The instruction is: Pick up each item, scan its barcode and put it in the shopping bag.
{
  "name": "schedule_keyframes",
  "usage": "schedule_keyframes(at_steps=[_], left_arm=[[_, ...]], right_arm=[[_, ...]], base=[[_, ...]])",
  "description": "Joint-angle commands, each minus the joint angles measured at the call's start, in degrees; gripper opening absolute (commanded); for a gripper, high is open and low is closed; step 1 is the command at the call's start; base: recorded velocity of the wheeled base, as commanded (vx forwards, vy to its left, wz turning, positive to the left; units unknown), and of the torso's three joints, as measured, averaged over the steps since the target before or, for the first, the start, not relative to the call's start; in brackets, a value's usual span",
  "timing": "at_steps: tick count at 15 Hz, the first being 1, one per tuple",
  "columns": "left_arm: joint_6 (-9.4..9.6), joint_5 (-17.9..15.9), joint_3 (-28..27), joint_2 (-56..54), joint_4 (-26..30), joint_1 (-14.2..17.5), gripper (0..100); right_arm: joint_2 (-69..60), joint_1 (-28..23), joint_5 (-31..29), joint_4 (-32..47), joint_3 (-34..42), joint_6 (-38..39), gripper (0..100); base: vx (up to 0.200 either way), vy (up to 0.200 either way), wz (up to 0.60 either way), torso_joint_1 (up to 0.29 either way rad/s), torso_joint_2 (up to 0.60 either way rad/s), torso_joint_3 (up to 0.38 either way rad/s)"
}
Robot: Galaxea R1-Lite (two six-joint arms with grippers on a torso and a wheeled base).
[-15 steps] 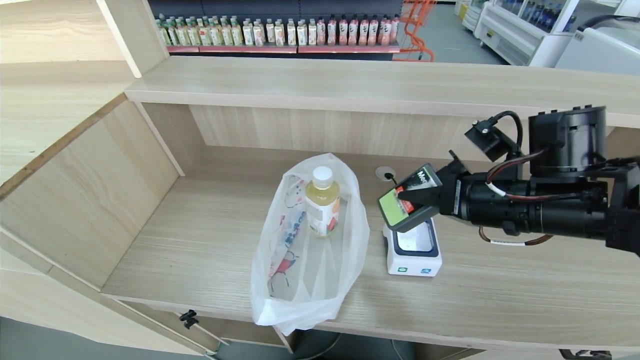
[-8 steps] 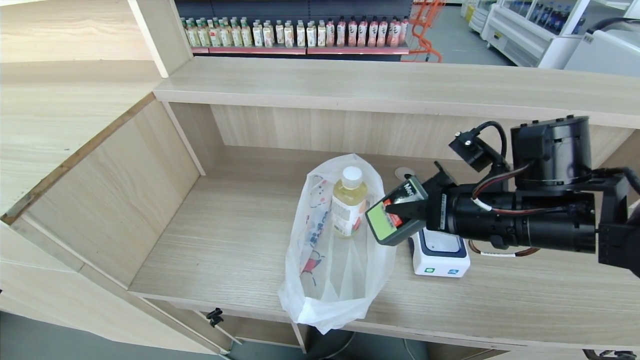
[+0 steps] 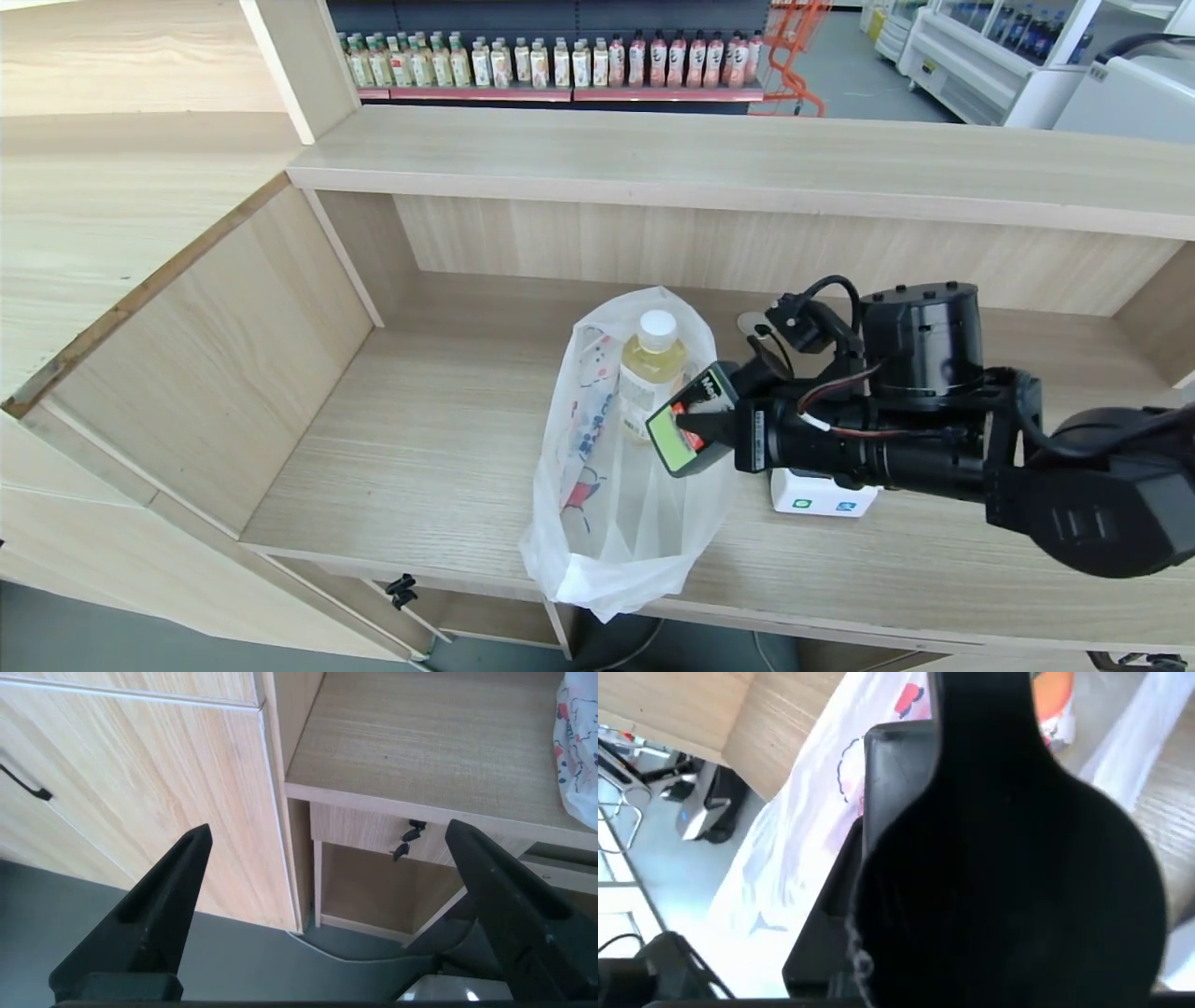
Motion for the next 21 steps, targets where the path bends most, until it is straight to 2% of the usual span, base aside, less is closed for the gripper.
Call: schedule_keyframes(at_steps=[1,6,11,12,14,18,21], left_arm=[[-0.01,0.0,0.0,0.0,0.0,0.0,100],[-0.01,0.1,0.0,0.0,0.0,0.0,100],[-0.01,0.0,0.0,0.0,0.0,0.0,100],[-0.01,0.1,0.0,0.0,0.0,0.0,100],[-0.01,0.0,0.0,0.0,0.0,0.0,100],[-0.01,0.0,0.0,0.0,0.0,0.0,100],[-0.01,0.1,0.0,0.0,0.0,0.0,100]], right_arm=[[6.8,0.5,0.1,-5.6,1.8,-1.8,0],[11.1,0.4,0.0,-7.2,1.3,-11.2,0],[13.3,0.6,0.1,-12.6,1.2,-12.5,0],[12.6,1.1,0.4,-12.6,1.0,-11.8,100],[11.5,1.4,0.6,-12.5,0.4,-7.7,100],[4.1,1.3,1.5,-11.8,1.2,8.0,100],[-12.1,-2.1,9.2,-3.2,7.6,14.4,100]], base=[[0.0,0.0,0.0,0.0,0.0,0.0],[0.0,0.0,0.0,0.0,0.0,0.0],[0.0,0.0,0.0,0.0,0.0,0.0],[0.0,0.0,0.0,0.0,0.0,0.0],[0.0,0.0,0.0,0.0,0.0,0.0],[0.0,0.0,0.0,0.0,0.0,0.0],[0.0,0.0,0.0,0.0,0.0,0.0]])
